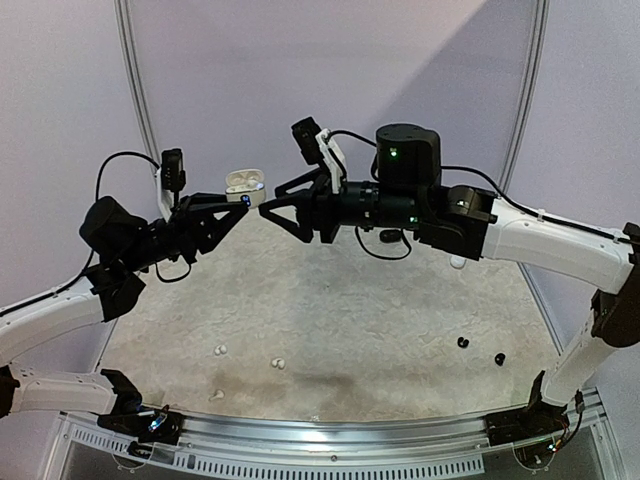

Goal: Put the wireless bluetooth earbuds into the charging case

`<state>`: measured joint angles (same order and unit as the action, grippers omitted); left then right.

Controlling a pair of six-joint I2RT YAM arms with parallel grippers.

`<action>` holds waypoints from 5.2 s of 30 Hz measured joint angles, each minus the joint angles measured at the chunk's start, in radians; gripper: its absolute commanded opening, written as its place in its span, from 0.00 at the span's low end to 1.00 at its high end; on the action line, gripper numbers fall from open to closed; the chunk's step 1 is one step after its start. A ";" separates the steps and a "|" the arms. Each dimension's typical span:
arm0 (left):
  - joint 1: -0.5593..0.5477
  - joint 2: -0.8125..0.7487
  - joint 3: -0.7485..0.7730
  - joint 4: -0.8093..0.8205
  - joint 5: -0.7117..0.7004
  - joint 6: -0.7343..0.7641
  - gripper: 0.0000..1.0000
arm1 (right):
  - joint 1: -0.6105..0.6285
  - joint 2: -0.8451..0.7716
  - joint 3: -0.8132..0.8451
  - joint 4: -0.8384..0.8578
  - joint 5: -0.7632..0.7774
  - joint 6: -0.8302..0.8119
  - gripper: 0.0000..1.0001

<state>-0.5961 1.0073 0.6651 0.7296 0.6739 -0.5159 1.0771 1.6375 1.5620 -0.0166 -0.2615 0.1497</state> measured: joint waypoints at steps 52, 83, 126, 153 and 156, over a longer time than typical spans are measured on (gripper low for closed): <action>-0.024 -0.039 0.002 -0.334 -0.101 0.327 0.87 | -0.006 0.028 -0.035 0.046 0.022 0.000 0.00; -0.345 0.302 0.092 -1.807 -0.446 1.389 0.63 | -0.017 -0.228 -0.442 0.183 0.247 -0.019 0.00; -0.391 0.404 0.042 -1.609 -0.685 1.315 0.03 | -0.015 -0.384 -0.605 0.193 0.358 0.029 0.00; -0.033 1.007 0.793 -1.493 -0.392 0.606 0.01 | -0.324 -0.136 -0.309 -0.016 0.137 0.084 0.00; -0.033 1.064 0.843 -1.514 -0.467 0.534 0.02 | -0.323 -0.135 -0.296 -0.048 0.120 0.065 0.00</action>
<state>-0.6289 2.0716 1.5082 -0.7849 0.2073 0.0185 0.7536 1.5024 1.2659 -0.0650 -0.1413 0.2146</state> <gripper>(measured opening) 0.174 0.221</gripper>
